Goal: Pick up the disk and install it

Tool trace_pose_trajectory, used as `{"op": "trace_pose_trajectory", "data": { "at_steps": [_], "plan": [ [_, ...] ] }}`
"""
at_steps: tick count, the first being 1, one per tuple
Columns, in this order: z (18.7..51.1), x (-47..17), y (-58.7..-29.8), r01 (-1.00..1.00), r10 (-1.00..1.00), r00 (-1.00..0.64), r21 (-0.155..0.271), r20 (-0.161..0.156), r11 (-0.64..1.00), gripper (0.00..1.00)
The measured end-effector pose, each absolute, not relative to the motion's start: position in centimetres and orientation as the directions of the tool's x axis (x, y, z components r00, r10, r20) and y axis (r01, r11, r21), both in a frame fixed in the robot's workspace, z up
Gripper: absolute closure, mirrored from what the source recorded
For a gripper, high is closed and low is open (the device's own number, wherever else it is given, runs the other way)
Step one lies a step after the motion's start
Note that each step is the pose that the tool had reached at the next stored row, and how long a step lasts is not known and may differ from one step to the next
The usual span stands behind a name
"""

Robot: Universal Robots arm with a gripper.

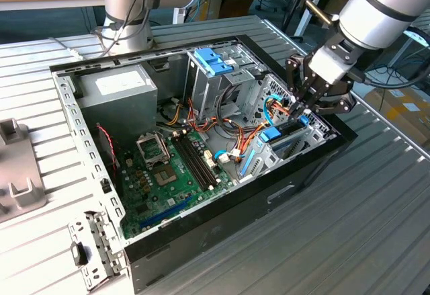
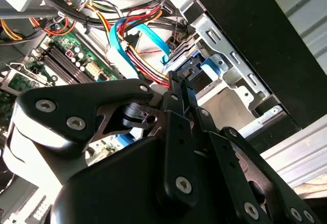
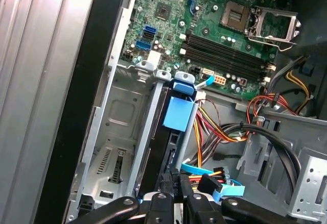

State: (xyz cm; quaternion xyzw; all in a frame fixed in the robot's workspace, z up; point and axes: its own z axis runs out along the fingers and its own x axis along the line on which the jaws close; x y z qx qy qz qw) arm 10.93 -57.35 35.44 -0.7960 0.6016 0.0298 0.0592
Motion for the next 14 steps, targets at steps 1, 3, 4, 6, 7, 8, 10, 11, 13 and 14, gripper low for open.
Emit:
{"op": "trace_pose_trajectory", "data": {
  "at_steps": [1, 3, 4, 6, 7, 8, 10, 11, 13, 14],
  "plan": [
    [35.41, 10.93, -57.34, -0.963, -0.956, 0.267, -0.058, -0.119, -0.262, 0.83],
    [35.33, 10.92, -57.35, -0.972, -0.965, 0.234, -0.058, -0.119, -0.229, 0.83],
    [35.26, 10.92, -57.35, -0.978, -0.971, 0.207, -0.058, -0.119, -0.202, 0.83],
    [35.12, 10.92, -57.35, -0.988, -0.982, 0.147, -0.058, -0.119, -0.141, 0.83],
    [35.07, 10.92, -57.35, -0.992, -0.985, 0.122, -0.058, -0.119, -0.116, 0.83],
    [35.02, 10.92, -57.35, -0.994, -0.988, 0.095, -0.058, -0.119, -0.089, 0.83],
    [34.96, 10.92, -57.35, -0.997, -0.991, 0.063, -0.058, -0.119, -0.056, 0.83],
    [34.93, 10.92, -57.35, -0.998, -0.992, 0.041, -0.058, -0.119, -0.034, 0.83],
    [34.89, 10.92, -57.35, -0.998, -0.993, 0.016, -0.058, -0.119, -0.009, 0.83],
    [34.87, 10.92, -57.35, -0.998, -0.993, 0.0, -0.058, -0.119, 0.007, 0.83]
  ]
}}
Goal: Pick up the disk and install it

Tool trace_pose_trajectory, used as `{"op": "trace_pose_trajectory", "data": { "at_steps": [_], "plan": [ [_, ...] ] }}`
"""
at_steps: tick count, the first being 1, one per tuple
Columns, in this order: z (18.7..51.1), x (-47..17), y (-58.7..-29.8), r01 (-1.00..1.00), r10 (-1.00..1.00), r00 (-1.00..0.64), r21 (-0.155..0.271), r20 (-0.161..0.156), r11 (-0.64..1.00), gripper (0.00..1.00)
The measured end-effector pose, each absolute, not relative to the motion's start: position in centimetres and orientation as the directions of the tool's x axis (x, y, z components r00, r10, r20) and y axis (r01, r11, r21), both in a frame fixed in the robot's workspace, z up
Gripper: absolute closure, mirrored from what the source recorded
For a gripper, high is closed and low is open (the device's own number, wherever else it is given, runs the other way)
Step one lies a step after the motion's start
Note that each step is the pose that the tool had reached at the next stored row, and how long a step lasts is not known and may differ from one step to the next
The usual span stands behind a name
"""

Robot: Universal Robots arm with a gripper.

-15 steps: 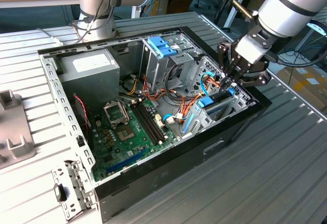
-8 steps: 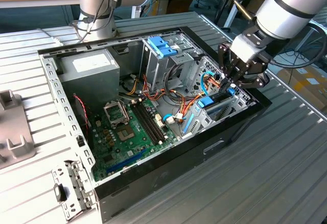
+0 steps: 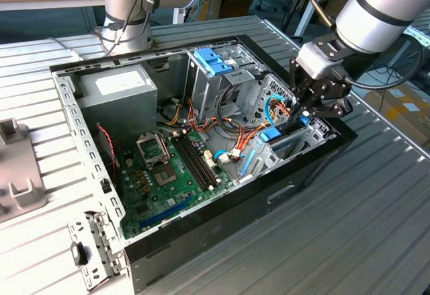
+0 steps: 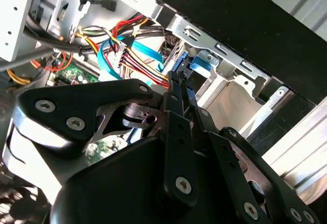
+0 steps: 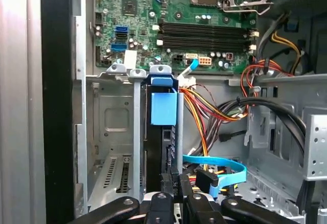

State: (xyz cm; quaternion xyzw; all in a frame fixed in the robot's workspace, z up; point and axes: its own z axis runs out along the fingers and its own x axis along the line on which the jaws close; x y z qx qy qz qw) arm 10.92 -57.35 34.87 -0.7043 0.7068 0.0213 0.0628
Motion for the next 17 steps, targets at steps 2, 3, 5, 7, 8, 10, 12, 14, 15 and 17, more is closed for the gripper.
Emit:
{"op": "trace_pose_trajectory", "data": {
  "at_steps": [2, 3, 5, 7, 8, 10, 12, 14, 15, 17],
  "plan": [
    [34.85, 10.77, -57.34, -0.998, -0.993, -0.023, -0.058, -0.119, 0.03, 0.83],
    [34.85, 10.65, -57.35, -0.998, -0.993, -0.023, -0.058, -0.119, 0.03, 0.83],
    [34.81, 10.36, -57.38, -0.998, -0.993, -0.024, -0.058, -0.119, 0.031, 0.83],
    [34.76, 10.37, -57.38, -0.997, -0.992, -0.033, -0.058, -0.119, 0.04, 0.83],
    [34.75, 10.36, -57.39, -0.997, -0.992, -0.038, -0.058, -0.118, 0.045, 0.83],
    [34.74, 10.36, -57.39, -0.997, -0.992, -0.039, -0.058, -0.118, 0.046, 0.83],
    [34.73, 10.36, -57.39, -0.997, -0.992, -0.039, -0.058, -0.118, 0.046, 0.83],
    [34.71, 10.43, -57.39, -0.997, -0.992, -0.038, -0.058, -0.119, 0.045, 0.83],
    [34.69, 10.52, -57.39, -0.997, -0.992, -0.035, -0.058, -0.119, 0.042, 0.83],
    [34.68, 10.58, -57.39, -0.998, -0.992, -0.032, -0.058, -0.118, 0.039, 0.83]
  ]
}}
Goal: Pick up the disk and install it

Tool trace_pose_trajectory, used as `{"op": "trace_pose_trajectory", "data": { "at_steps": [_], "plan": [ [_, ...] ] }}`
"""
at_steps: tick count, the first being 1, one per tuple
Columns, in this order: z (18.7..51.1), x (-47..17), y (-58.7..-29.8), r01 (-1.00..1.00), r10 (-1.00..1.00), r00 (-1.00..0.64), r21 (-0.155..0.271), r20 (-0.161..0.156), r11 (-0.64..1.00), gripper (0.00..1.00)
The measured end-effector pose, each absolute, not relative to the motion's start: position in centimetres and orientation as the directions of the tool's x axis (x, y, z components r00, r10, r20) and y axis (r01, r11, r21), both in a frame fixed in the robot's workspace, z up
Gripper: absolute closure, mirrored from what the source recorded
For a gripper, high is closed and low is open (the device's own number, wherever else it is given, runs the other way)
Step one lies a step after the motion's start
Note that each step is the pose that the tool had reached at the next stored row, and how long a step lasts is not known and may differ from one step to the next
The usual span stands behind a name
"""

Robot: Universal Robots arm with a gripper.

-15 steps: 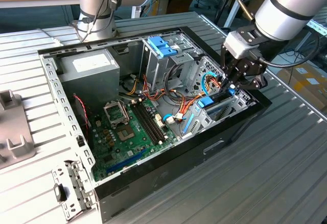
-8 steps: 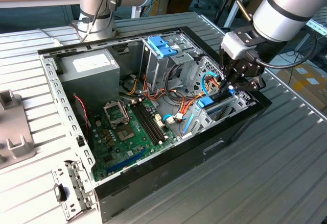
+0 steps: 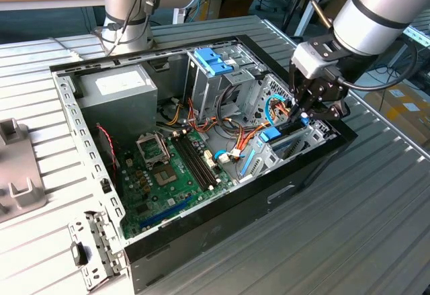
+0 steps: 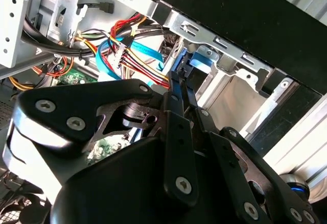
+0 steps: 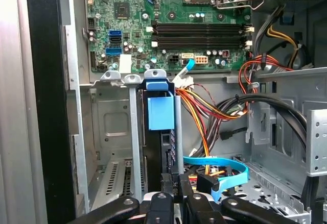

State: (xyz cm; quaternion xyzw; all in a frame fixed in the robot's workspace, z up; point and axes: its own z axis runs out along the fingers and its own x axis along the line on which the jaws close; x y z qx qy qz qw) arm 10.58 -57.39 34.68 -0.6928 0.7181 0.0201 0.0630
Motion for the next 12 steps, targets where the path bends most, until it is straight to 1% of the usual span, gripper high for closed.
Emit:
{"op": "trace_pose_trajectory", "data": {
  "at_steps": [12],
  "plan": [
    [34.42, 10.71, -57.39, -0.998, -0.993, -0.016, -0.058, -0.118, 0.023, 0.83]
  ]
}}
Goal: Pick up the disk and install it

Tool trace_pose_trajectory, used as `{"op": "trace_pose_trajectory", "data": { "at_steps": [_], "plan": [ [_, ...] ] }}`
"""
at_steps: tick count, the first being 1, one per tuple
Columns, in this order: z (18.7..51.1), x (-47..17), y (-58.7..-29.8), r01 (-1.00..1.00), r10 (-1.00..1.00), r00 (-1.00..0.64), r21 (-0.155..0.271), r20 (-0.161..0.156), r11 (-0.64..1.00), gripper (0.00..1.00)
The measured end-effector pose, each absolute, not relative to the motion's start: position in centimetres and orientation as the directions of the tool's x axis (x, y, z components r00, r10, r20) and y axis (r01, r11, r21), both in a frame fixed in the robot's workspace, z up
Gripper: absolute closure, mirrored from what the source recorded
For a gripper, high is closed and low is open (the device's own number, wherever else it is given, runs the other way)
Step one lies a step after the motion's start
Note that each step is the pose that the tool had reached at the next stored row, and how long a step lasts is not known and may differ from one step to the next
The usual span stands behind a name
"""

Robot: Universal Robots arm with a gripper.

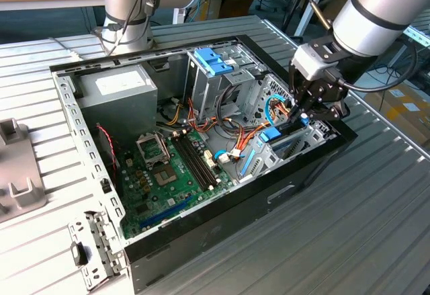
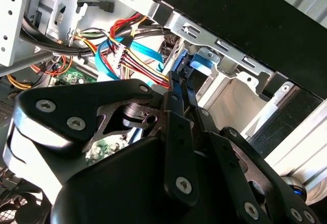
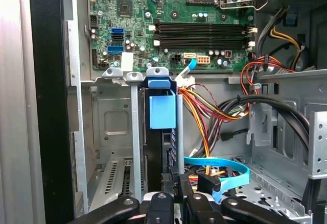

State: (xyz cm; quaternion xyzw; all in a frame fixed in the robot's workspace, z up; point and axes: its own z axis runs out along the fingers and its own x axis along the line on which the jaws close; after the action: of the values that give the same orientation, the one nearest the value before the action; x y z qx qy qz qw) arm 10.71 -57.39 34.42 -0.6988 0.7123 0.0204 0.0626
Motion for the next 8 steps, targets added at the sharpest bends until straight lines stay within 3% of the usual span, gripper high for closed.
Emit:
{"op": "trace_pose_trajectory", "data": {
  "at_steps": [8],
  "plan": [
    [34.37, 10.73, -57.55, -0.998, -0.993, -0.016, -0.058, -0.116, 0.022, 0.83]
  ]
}}
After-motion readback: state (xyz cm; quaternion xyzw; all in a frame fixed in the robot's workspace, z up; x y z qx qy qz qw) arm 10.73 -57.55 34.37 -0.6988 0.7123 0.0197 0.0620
